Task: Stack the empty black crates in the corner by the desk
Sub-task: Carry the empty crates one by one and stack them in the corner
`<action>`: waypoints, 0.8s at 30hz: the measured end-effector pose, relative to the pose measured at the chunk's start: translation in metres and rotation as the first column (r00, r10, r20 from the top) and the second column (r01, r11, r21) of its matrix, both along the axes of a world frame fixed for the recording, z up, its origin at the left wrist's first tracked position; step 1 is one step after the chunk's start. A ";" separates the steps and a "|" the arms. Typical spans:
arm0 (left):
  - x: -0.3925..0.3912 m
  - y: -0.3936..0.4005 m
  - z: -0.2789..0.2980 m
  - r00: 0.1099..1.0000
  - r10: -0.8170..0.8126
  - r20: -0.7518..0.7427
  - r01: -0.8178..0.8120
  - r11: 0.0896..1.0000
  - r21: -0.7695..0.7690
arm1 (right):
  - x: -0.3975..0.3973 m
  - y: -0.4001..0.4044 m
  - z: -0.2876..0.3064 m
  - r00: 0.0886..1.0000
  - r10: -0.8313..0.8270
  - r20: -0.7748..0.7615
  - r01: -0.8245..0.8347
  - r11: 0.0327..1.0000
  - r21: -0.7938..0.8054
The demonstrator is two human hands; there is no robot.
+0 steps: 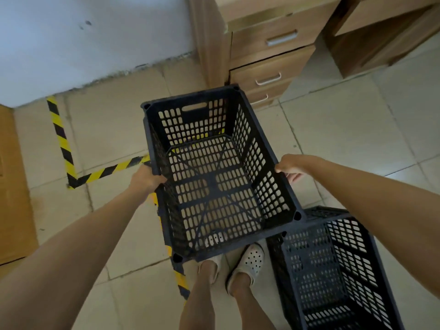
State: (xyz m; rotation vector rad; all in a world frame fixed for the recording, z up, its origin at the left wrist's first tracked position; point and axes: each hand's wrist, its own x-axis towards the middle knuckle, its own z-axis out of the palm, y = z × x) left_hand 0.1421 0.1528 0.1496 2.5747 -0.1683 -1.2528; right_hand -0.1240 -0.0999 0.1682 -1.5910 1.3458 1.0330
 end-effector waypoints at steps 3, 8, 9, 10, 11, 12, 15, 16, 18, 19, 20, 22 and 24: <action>0.027 0.022 0.011 0.999 -0.032 0.022 0.032 0.999 0.002 | 0.031 0.018 0.011 0.999 0.049 -0.008 -0.049 0.999 0.009; 0.076 0.055 0.018 0.999 -0.053 -0.004 0.053 0.998 0.019 | 0.079 0.056 0.007 0.997 0.079 -0.017 -0.079 0.996 0.032; 0.086 0.062 0.018 0.998 -0.062 -0.014 0.063 0.998 0.018 | 0.090 0.063 0.005 0.996 0.089 -0.031 -0.088 0.996 0.034; 0.097 0.068 0.019 0.997 -0.069 -0.023 0.069 0.997 0.019 | 0.101 0.071 0.004 0.994 0.096 -0.047 -0.094 0.995 0.037; 0.109 0.075 0.019 0.997 -0.077 -0.025 0.078 0.997 0.025 | 0.113 0.079 0.002 0.993 0.103 -0.058 -0.101 0.994 0.036; 0.122 0.081 0.021 0.996 -0.089 -0.025 0.090 0.995 0.035 | 0.125 0.086 0.001 0.991 0.116 -0.063 -0.114 0.993 0.032; 0.163 0.103 0.027 0.991 -0.128 -0.027 0.130 0.988 0.083 | 0.168 0.105 0.005 0.980 0.181 -0.088 -0.178 0.983 0.046; 0.177 0.109 0.030 0.992 -0.127 -0.025 0.129 0.987 0.092 | 0.184 0.109 0.007 0.976 0.199 -0.091 -0.196 0.979 0.050; 0.206 0.115 0.037 0.994 -0.110 -0.006 0.110 0.990 0.090 | 0.217 0.113 0.008 0.972 0.225 -0.075 -0.223 0.974 0.032; 0.220 0.116 0.040 0.995 -0.098 0.000 0.097 0.991 0.087 | 0.233 0.114 0.009 0.968 0.242 -0.071 -0.242 0.970 0.019; 0.235 0.117 0.043 0.996 -0.090 0.000 0.090 0.992 0.086 | 0.248 0.115 0.011 0.960 0.271 -0.071 -0.271 0.962 0.006; 0.261 0.116 0.049 0.996 -0.084 0.001 0.084 0.992 0.097 | 0.276 0.114 0.015 0.935 0.346 -0.074 -0.349 0.937 -0.025; 0.285 0.114 0.053 0.999 -0.045 0.021 0.042 0.994 0.102 | 0.304 0.109 0.020 0.910 0.407 -0.077 -0.411 0.910 -0.046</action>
